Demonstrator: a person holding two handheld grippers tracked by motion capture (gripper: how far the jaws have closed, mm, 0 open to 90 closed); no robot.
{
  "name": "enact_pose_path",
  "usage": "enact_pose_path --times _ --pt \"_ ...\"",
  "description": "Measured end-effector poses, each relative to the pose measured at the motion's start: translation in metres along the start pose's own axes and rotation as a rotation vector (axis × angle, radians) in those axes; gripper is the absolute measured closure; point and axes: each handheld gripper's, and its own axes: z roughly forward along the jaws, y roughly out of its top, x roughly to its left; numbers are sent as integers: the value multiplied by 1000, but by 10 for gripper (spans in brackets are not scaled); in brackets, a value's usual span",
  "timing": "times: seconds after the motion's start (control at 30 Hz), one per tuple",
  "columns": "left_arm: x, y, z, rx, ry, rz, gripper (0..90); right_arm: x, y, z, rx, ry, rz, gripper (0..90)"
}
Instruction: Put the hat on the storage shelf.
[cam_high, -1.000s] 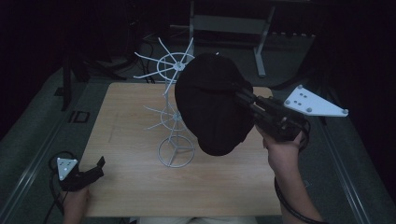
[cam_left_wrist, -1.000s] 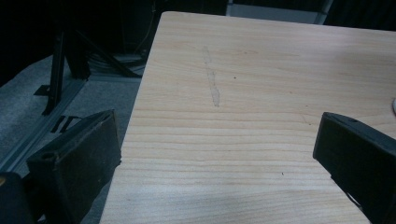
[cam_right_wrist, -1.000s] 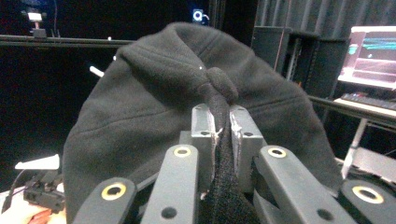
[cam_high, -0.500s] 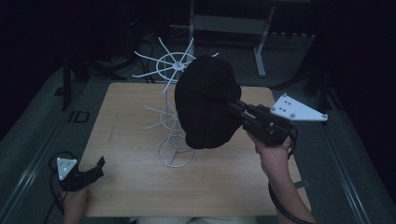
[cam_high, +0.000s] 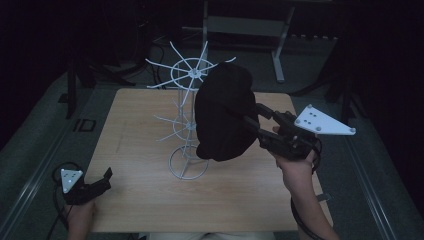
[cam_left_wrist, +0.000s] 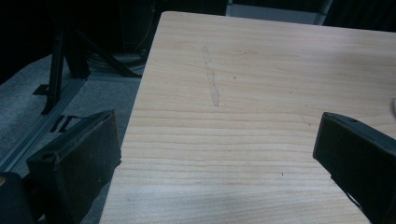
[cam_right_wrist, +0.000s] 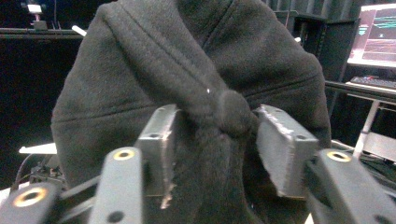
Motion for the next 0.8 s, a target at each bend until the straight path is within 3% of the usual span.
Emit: enact_pose_path --times 0.27,0.5,0.6,0.8 --pt "0 0 0 -1 0 3 15 -6 -8 -13 -5 -8 9 332" --pt "0 0 0 0 2 2 15 -21 -29 -28 -1 -38 41 231" --pt "0 0 0 1 2 4 14 -31 -40 -32 51 -49 66 149" --pt "0 0 0 0 2 4 15 -49 -74 -32 141 -123 70 138"
